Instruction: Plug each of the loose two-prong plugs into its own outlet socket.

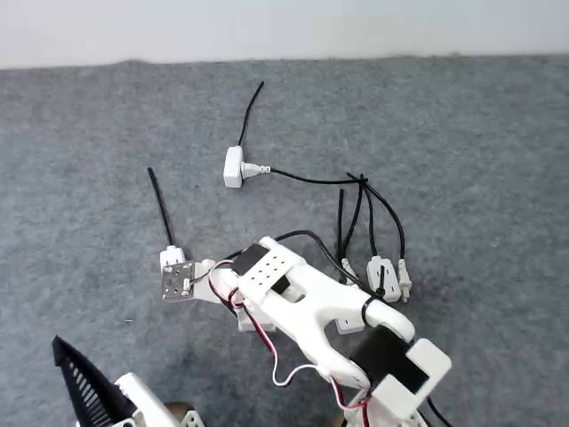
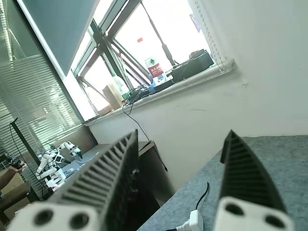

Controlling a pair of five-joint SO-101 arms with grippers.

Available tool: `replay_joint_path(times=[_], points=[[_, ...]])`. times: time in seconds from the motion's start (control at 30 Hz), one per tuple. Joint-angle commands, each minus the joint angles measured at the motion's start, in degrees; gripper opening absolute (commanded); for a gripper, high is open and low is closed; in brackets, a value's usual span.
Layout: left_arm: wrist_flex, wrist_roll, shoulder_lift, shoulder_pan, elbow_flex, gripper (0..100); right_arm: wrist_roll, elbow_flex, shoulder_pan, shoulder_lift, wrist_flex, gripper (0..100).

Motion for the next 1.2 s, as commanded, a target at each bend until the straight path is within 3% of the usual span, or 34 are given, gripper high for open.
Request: replay_joint_path(times=[0.0,0.33,0.53,1.17], points=[[0.0,-0.7,-0.8,0.0,-3.4,27,0.1,0.6,-1.8,-1.7,0.0,19.1],[-1.1,-0.9,-9.5,-0.4,-2.9,27,-0.4,0.7,-2.2,-1.7,-0.3,17.9],[-2.2,-1.0,-8.6,-0.2,5.7,27,-1.5,0.6,-2.4,-1.7,-1.0,0.5],[-4.5,-0.7,-8.1,-0.4,8.7,27,-3.3,0.6,-2.2,-1.8,-2.0,0.9]])
